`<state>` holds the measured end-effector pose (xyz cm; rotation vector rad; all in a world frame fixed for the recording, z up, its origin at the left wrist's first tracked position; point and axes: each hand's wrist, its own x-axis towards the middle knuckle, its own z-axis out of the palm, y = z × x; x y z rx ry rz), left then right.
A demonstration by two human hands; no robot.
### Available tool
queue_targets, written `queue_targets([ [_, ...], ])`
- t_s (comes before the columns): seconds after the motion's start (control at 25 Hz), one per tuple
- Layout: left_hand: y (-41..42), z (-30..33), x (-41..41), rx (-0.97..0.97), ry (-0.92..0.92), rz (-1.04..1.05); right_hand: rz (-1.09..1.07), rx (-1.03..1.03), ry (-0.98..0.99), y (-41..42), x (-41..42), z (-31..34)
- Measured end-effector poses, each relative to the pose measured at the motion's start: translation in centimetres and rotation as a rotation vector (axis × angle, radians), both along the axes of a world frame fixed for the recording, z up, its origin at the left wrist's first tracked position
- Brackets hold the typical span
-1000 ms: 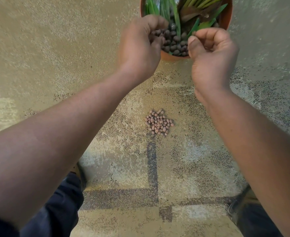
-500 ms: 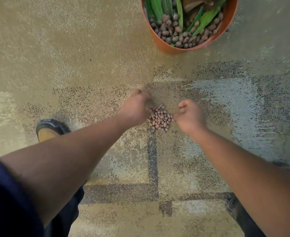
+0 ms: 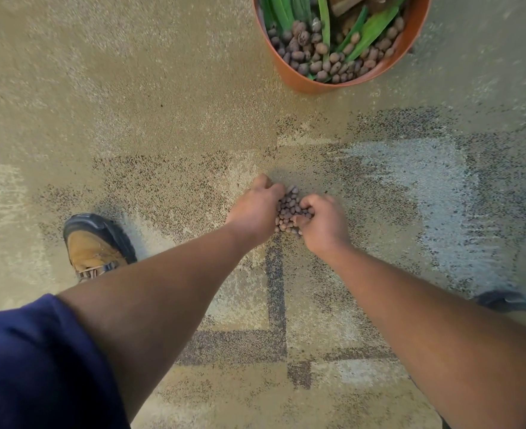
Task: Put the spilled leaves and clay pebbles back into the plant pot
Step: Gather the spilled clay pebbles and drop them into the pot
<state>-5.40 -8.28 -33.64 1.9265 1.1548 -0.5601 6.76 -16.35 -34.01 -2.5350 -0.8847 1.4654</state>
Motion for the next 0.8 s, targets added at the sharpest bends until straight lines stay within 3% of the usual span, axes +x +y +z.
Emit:
queue_targets([
  [0.32, 0.8, -0.1, -1.1, 0.009, -0.094, 0.128, -0.007, 0.062, -0.137, -0.3, 0.4, -0.2],
  [0.6, 1.4, -0.3, -2.0, 0.002, -0.129, 0.175, 0.042, 0.015, -0.132, 0.5, 0.8, -0.6],
  [0.8, 1.8, -0.4, -2.9, 0.026, -0.096, 0.132, 0.185, 0.053, -0.192, 0.3, 1.0, -0.8],
])
